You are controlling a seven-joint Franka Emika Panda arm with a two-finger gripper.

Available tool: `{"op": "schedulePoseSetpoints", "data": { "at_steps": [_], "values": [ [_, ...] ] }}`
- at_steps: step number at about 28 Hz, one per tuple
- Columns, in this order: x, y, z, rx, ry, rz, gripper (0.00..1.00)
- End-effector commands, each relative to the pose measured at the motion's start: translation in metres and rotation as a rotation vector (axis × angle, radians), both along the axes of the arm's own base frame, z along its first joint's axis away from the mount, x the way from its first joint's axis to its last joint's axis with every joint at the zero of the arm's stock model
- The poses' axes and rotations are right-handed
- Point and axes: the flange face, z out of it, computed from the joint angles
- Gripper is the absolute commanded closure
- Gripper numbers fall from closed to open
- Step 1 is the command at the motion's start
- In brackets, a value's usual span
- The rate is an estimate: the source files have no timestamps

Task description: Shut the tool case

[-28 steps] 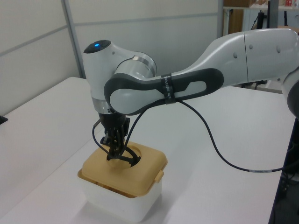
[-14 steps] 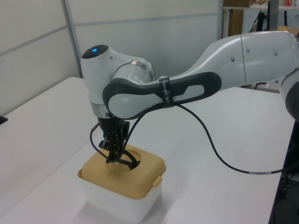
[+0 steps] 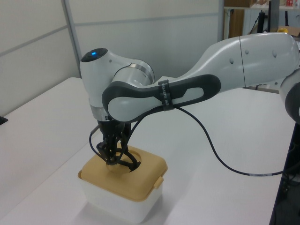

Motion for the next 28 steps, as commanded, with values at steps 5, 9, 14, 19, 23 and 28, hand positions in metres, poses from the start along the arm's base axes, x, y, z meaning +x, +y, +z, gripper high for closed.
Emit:
{"op": "schedulePoseSetpoints", "data": {
  "at_steps": [5, 9, 14, 19, 23, 28],
  "values": [
    [-0.015, -0.015, 0.041, -0.022, -0.010, 0.033, 0.00],
    [-0.023, -0.043, 0.063, -0.015, 0.025, 0.037, 0.00],
    [-0.023, -0.083, 0.080, -0.004, 0.025, -0.018, 0.00],
    [-0.016, -0.130, 0.086, 0.012, 0.030, -0.058, 0.00],
    [-0.015, -0.163, 0.095, 0.018, 0.018, -0.089, 0.00],
    [-0.013, -0.199, 0.100, 0.027, 0.012, -0.120, 0.00]
  ]
}}
